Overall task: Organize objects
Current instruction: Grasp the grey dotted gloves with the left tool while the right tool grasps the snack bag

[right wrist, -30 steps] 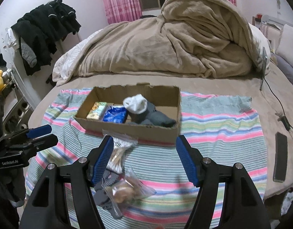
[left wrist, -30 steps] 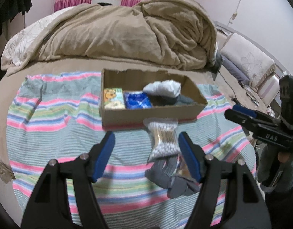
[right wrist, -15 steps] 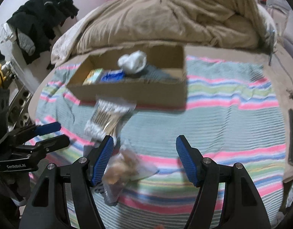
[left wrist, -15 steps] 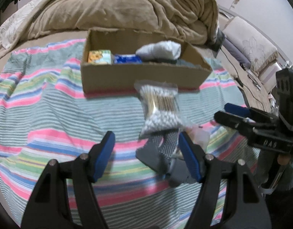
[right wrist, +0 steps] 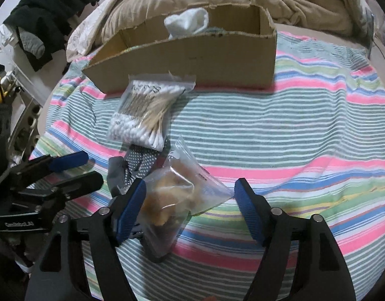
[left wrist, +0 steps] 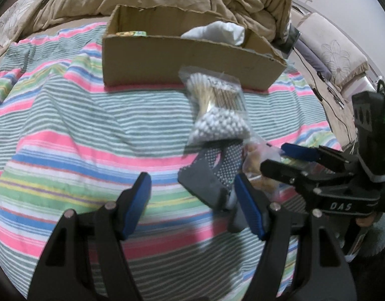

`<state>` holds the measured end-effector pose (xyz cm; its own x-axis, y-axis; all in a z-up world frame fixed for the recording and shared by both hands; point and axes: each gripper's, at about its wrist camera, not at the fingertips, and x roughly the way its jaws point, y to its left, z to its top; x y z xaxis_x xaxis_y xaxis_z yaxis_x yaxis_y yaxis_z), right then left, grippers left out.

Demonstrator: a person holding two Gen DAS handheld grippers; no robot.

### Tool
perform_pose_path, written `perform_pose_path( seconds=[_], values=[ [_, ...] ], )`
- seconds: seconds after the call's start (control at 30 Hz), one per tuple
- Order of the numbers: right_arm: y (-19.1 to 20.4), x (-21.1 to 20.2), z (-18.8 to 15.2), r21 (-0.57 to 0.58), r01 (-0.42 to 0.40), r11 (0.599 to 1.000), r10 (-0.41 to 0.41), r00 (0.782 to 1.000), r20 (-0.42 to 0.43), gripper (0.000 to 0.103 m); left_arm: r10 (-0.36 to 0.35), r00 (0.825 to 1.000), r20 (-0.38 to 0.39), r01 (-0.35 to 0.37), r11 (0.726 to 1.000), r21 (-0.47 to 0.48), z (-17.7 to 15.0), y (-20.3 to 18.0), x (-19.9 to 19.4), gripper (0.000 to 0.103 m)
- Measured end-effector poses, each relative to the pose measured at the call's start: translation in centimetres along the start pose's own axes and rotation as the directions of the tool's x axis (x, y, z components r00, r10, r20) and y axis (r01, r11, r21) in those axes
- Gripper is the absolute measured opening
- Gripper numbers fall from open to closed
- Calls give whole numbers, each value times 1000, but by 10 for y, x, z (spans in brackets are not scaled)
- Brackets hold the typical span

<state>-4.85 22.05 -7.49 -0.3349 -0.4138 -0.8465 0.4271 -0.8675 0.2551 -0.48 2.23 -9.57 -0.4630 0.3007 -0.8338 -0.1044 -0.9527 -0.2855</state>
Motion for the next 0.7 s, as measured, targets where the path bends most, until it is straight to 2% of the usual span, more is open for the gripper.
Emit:
perform_pose_path(
  seconds=[0.2,0.37,0.47,0.5,0.53,0.6,0.7],
  values=[
    [-10,-1,-8,44,-5,999,7,1000,-24,80,-10,1000,-13,11,1000,15,1,-3,3,71],
    [-7,8,-7,69,-32,997,34,999,-25,88,-15,999,-47,16,1000,27,-4,-10,16,71],
    [-7,13,-4,98,-51,994,52,999,-1,86,-20,999,-51,22,999,25,-4,-10,17,71],
    [-7,13,-3,100,-59,993,59,998,11,75,-18,998,-54,19,999,29,-4,-10,19,71],
    [-7,12,-3,94,-78,992,77,997,20,54,-13,998,-61,15,999,37,-4,-12,21,71],
    [-5,11,-3,80,-99,992,98,995,21,47,-9,997,-70,13,999,48,-4,-16,25,71],
    [-9,4,-5,70,-86,994,84,996,33,46,-15,997,-81,21,997,72,-2,-25,30,71]
  ],
)
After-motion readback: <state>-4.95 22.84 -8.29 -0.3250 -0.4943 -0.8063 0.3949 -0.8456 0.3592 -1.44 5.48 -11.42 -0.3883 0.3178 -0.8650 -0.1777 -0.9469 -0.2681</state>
